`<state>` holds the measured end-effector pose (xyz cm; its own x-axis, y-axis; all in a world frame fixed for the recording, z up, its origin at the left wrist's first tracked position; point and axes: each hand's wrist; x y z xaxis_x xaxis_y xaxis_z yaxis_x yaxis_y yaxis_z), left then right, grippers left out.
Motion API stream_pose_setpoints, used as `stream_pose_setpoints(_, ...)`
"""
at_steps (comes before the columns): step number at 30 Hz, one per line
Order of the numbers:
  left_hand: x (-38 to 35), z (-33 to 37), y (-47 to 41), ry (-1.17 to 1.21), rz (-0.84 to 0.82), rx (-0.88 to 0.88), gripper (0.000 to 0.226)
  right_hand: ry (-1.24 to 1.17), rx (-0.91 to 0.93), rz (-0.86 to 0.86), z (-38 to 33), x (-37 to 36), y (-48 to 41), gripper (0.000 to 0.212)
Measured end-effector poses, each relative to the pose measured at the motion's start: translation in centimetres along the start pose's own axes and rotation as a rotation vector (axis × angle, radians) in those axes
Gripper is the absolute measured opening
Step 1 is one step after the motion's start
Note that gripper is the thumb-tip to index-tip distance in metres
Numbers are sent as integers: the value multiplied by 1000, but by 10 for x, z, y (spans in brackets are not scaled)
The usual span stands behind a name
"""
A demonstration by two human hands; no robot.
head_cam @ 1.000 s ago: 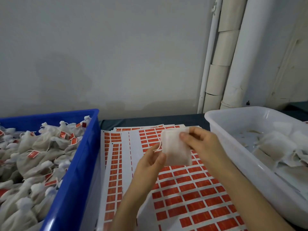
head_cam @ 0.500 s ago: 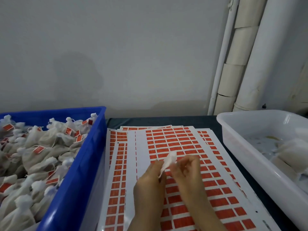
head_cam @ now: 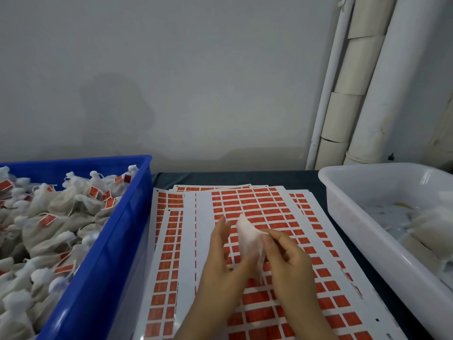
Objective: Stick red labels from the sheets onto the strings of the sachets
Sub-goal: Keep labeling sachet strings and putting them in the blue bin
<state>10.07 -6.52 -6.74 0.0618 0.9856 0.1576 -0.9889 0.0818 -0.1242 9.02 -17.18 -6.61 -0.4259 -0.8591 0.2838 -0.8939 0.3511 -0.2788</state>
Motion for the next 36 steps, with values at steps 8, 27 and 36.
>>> stream_pose_setpoints(8,15,-2,-1,318,42,113,34,-15,61,-113,-4,8,4,19)
stream_pose_setpoints(27,13,-2,2,144,183,161,22,90,198,-67,1,8,4,7)
stream_pose_setpoints(36,13,-4,2,169,173,118,9,100,118,-41,3,4,6,14)
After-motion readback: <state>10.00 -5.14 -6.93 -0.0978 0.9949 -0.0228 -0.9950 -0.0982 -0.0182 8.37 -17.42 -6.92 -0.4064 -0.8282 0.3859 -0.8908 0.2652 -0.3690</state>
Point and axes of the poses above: each hand's wrist, its own y-axis away from the middle knuckle, its own x-axis out of the back of the hand, z = x × y, and after that the axes turned 6 degrees about y, right-handed
